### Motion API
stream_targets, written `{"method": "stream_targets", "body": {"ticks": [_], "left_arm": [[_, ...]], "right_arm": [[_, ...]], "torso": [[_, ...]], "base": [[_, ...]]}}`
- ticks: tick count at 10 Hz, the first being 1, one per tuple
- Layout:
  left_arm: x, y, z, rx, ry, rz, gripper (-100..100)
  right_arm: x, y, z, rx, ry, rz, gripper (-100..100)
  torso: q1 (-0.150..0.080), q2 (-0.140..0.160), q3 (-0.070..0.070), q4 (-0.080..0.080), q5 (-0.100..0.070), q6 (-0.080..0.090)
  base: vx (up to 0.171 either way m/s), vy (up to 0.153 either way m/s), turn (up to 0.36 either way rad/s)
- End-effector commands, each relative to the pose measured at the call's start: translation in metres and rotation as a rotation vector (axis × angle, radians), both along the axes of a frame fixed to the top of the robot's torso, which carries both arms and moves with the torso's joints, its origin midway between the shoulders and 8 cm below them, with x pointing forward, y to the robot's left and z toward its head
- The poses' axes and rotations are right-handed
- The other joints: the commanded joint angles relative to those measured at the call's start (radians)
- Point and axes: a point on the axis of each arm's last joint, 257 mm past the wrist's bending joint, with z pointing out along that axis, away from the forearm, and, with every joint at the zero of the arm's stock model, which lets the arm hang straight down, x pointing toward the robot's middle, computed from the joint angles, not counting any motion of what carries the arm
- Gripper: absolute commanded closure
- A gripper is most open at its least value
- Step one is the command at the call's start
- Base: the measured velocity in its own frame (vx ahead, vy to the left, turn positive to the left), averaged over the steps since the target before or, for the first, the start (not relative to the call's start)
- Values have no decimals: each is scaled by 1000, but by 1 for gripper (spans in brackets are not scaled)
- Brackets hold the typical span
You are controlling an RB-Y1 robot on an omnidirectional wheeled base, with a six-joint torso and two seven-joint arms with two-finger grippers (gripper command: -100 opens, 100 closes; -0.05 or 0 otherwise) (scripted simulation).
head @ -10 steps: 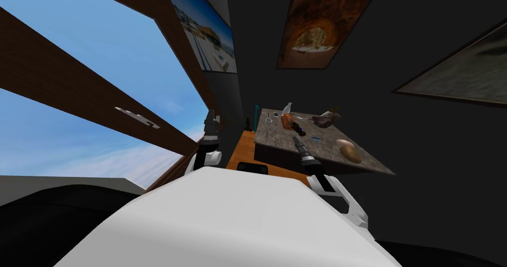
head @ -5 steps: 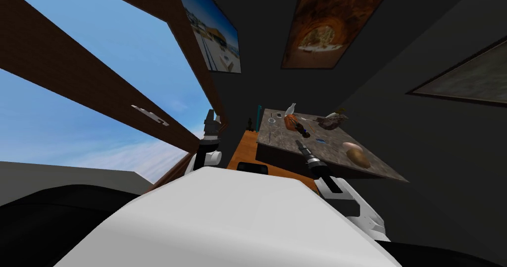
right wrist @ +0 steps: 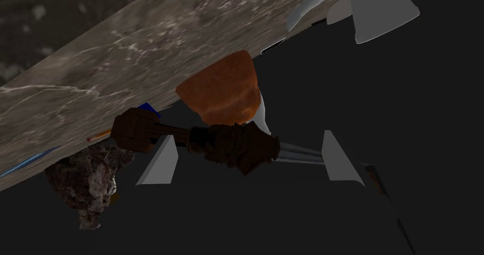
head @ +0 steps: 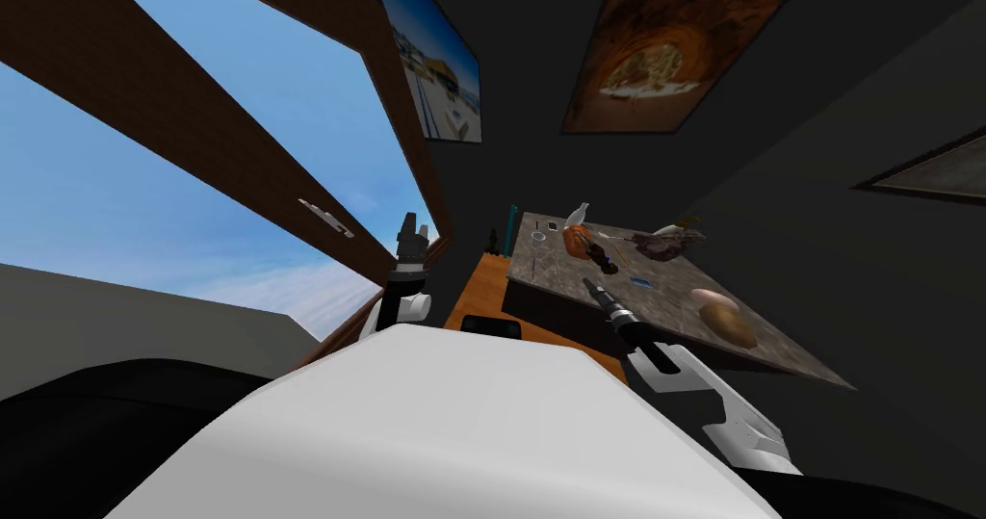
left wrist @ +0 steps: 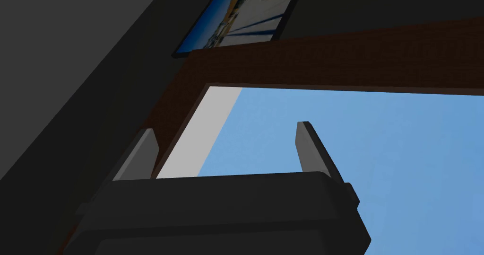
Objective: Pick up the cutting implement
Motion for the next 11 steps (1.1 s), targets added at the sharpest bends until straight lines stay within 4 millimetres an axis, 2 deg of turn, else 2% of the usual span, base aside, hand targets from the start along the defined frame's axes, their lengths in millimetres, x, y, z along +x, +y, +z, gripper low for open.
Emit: {"method": "stream_targets", "body": {"ticks": [1, 2, 3, 7, 8, 11], "left_arm": [[0, 0, 0, 0, 0, 0, 0], [0, 0, 0, 0, 0, 0, 0], [0, 0, 0, 0, 0, 0, 0], [0, 0, 0, 0, 0, 0, 0], [0, 0, 0, 0, 0, 0, 0], [0, 0, 0, 0, 0, 0, 0]], "right_arm": [[-4, -20, -9, -39, 52, -18, -100], [-6, -30, -15, -59, 82, -28, -100], [-5, -31, -14, -64, 83, -25, -100], [-15, -70, -33, -123, 201, -72, -100], [-15, -70, -33, -124, 201, -72, -100], [-23, -100, -43, -159, 283, -117, -100]], "torso": [[0, 0, 0, 0, 0, 0], [0, 0, 0, 0, 0, 0], [0, -1, 0, 0, 0, 0], [-1, -1, -1, 0, 0, 0], [0, -2, -1, 0, 0, 0], [-1, -2, -1, 0, 0, 0]], "base": [[-7, 53, 184], [-1, 51, 173], [4, 27, 41], [7, 40, 191], [12, 37, 79], [15, 42, 203]]}}
